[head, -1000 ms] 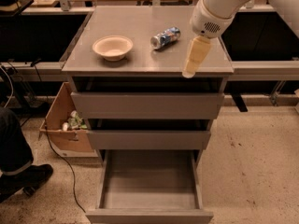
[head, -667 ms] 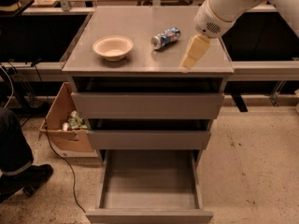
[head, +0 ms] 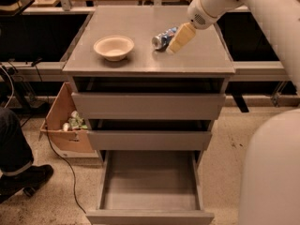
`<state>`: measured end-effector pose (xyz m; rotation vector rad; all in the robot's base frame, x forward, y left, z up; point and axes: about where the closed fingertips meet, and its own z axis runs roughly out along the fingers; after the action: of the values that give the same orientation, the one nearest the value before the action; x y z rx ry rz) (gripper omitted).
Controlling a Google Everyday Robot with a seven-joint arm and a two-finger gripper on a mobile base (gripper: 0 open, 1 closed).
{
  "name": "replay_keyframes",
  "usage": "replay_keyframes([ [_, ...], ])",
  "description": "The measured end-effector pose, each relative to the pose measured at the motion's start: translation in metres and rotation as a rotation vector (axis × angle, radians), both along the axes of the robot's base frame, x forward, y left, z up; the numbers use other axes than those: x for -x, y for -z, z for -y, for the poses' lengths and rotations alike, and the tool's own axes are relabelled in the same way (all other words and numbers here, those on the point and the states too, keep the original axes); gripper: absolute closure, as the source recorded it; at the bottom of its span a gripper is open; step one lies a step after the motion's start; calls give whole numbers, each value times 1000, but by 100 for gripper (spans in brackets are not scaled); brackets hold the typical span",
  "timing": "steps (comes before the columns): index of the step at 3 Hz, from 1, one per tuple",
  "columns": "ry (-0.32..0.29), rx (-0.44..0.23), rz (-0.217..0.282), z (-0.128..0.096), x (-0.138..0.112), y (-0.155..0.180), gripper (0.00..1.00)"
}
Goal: Place redbull can into bottom drawer
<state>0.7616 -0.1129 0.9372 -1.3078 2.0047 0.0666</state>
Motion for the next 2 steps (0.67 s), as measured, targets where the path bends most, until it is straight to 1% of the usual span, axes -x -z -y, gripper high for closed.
replay_keyframes([
  [1, 78, -66, 22, -7, -50, 13, 0],
  [2, 170, -125, 35, -10, -89, 29, 0],
])
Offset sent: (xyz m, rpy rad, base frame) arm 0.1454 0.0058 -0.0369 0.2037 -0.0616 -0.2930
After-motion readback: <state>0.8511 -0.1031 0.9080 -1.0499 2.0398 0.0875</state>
